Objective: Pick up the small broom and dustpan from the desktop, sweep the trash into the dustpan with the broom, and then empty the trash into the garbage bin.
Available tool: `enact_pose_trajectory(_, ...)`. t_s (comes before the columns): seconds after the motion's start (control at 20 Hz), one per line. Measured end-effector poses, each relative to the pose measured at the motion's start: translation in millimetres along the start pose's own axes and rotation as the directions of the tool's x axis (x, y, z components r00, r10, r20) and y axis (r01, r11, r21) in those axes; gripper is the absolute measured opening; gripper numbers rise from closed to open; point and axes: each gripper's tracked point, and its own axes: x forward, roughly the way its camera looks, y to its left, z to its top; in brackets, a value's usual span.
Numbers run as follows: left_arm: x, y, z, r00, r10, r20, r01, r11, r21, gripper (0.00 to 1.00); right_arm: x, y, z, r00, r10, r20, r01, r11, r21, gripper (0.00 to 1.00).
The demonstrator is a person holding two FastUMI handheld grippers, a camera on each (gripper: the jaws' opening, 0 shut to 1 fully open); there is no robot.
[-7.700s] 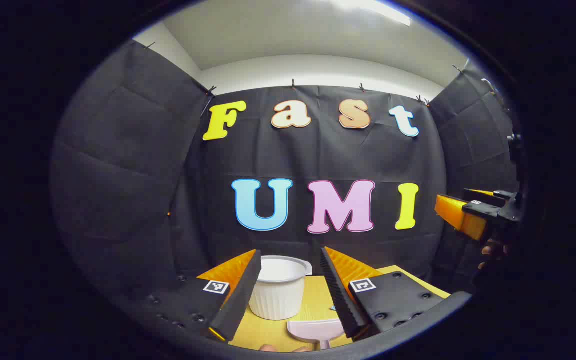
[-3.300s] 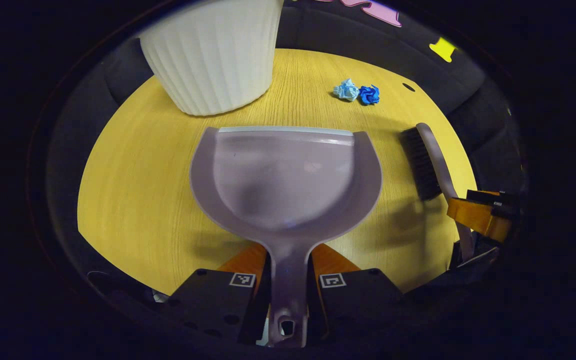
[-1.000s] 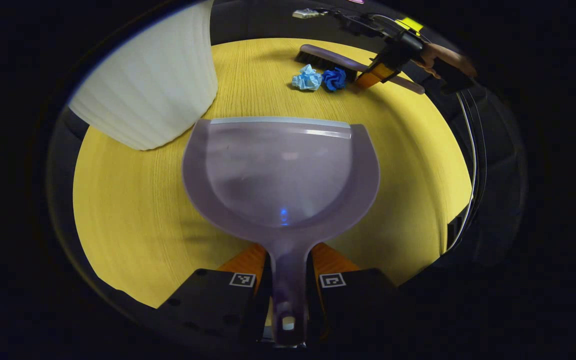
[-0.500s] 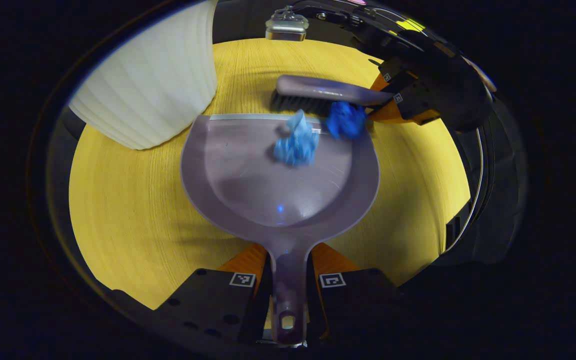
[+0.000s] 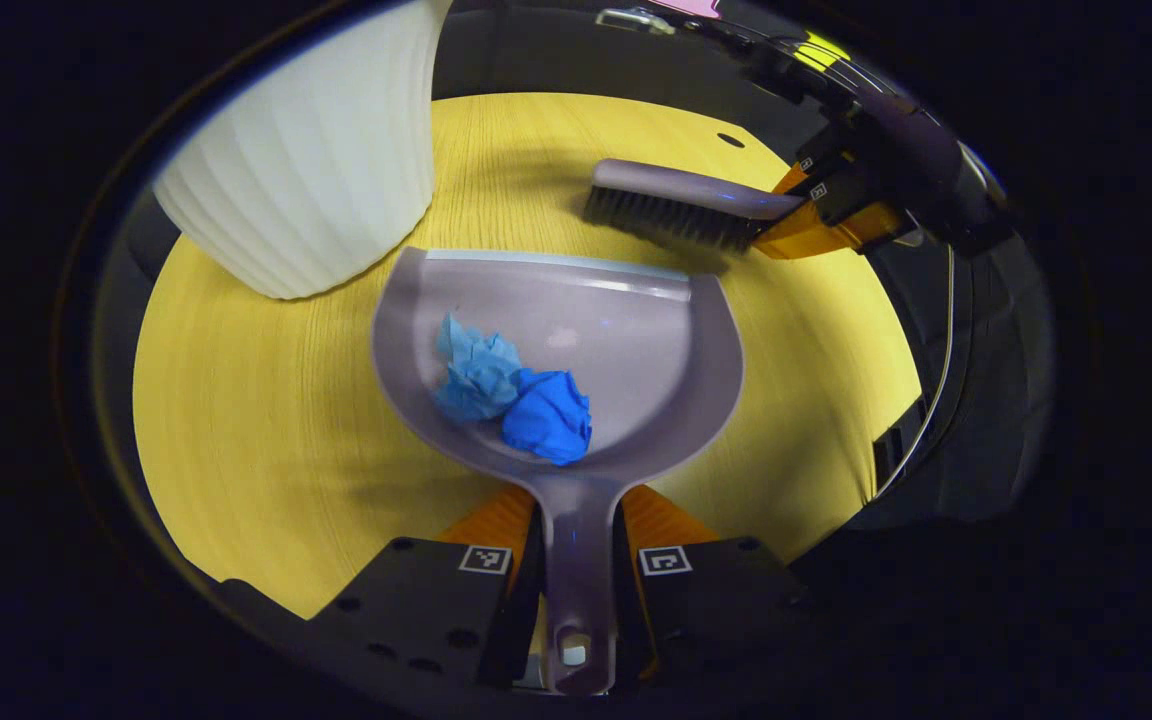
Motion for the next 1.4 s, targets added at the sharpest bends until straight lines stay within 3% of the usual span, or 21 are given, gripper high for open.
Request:
enact_pose_trajectory(0.4, -89.3, 19.2, -31.0, 0.986, -0.017, 0.167, 0.02, 1.0, -0.014, 0.3, 35.9, -11.3, -24.2, 0.999, 0.02, 0.045, -0.026, 0.988, 0.15, 0.29)
enact_pose_trajectory(0.7, -166.9, 16.1, -32.8, 0.938, 0.093, 0.333, -0.085, 0.996, -0.04, 0.3, 44.8, -15.7, -37.8, 0.994, 0.078, 0.076, -0.094, 0.969, 0.231, 0.29)
enact_pose_trajectory(0.9, -223.4, 10.4, -8.9, 0.901, 0.158, 0.404, -0.131, 0.987, -0.095, 0.3, 46.9, -17.4, -38.4, 0.989, 0.111, 0.102, -0.135, 0.952, 0.276, 0.29)
enact_pose_trajectory(1.1, -280.1, 40.8, 19.0, 0.864, 0.246, 0.44, -0.202, 0.969, -0.146, 0.31, 46.6, -14.2, -40.3, 0.982, 0.117, 0.151, -0.162, 0.926, 0.342, 0.29)
enact_pose_trajectory(1.3, -316.7, 90.7, 73.8, 0.838, 0.34, 0.427, -0.334, 0.938, -0.091, 0.3, 39.9, -8.3, -43.8, 0.968, 0.129, 0.214, -0.209, 0.889, 0.407, 0.29)
enact_pose_trajectory(1.4, -321.2, 105.9, 105.7, 0.849, 0.334, 0.409, -0.354, 0.935, -0.029, 0.3, 43.4, -9.4, -46.9, 0.959, 0.144, 0.243, -0.238, 0.874, 0.424, 0.29)
